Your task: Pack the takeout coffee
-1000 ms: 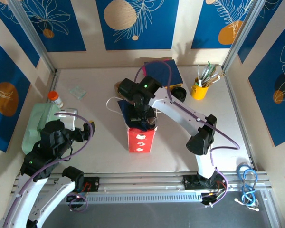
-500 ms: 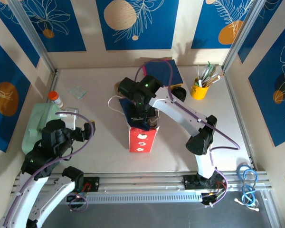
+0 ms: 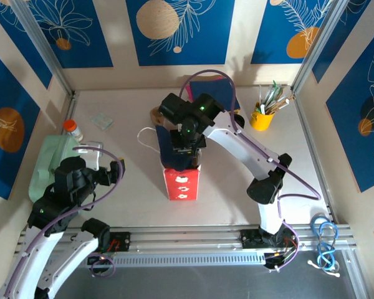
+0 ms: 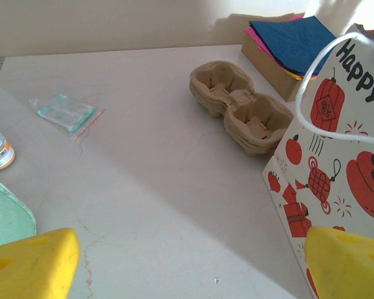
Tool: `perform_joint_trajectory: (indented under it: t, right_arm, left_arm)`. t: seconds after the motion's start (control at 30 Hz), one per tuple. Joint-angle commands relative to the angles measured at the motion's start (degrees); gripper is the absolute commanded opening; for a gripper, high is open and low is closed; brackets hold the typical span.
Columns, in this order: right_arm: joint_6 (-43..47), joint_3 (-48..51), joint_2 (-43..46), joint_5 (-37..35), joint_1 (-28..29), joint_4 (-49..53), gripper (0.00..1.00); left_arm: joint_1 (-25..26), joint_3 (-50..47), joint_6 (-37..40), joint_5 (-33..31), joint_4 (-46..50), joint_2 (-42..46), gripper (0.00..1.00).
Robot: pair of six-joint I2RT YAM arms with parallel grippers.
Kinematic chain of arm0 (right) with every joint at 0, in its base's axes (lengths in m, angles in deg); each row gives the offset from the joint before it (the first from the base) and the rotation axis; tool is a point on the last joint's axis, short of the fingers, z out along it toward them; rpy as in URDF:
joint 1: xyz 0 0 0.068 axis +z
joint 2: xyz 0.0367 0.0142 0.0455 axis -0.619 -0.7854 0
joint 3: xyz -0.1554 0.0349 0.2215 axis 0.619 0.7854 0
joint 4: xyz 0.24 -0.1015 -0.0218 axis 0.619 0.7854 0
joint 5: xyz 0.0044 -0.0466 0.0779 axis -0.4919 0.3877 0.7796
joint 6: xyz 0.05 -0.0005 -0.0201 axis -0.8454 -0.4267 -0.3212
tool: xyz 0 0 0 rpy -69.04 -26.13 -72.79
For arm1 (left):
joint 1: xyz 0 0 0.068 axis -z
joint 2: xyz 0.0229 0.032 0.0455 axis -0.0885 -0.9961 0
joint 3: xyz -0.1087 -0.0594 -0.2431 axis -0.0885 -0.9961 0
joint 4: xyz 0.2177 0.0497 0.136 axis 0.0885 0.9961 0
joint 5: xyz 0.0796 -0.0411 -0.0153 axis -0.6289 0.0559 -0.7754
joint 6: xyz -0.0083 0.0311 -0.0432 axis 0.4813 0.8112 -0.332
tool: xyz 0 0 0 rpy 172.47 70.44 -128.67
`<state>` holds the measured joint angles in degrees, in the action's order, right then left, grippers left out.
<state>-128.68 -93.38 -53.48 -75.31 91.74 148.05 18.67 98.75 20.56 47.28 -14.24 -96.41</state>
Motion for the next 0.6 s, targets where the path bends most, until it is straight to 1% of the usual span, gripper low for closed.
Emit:
perform_joint_trajectory:
  t: [0.0,0.07,0.3,0.47,0.57]
  right_arm:
    - [1.3,1.2,3.6,4.9,-0.4,-4.3,0.27]
    - [1.6,3.6,4.6,8.4,-0.8,-8.0,0.26]
    - [1.0,12.5,5.4,13.2,-2.1,-15.6,0.24]
    - [1.1,13.8,3.0,11.5,-1.9,-16.3,0.24]
    - [1.1,12.5,0.8,8.0,-1.6,-14.0,0.24]
  left_arm:
    - [-0.5,-0.4,0.6,-0.5,-0.3,0.0,0.93]
    - [-0.4,-0.4,0.5,-0.5,-0.3,0.0,0.93]
    - [-0.5,-0.4,0.5,-0.5,-0.3,0.0,0.93]
    - [-0.4,-0.4,0.6,-0.5,-0.3,0.0,0.93]
    - [-0.5,-0.4,0.7,-0.5,-0.4,0.0,0.93]
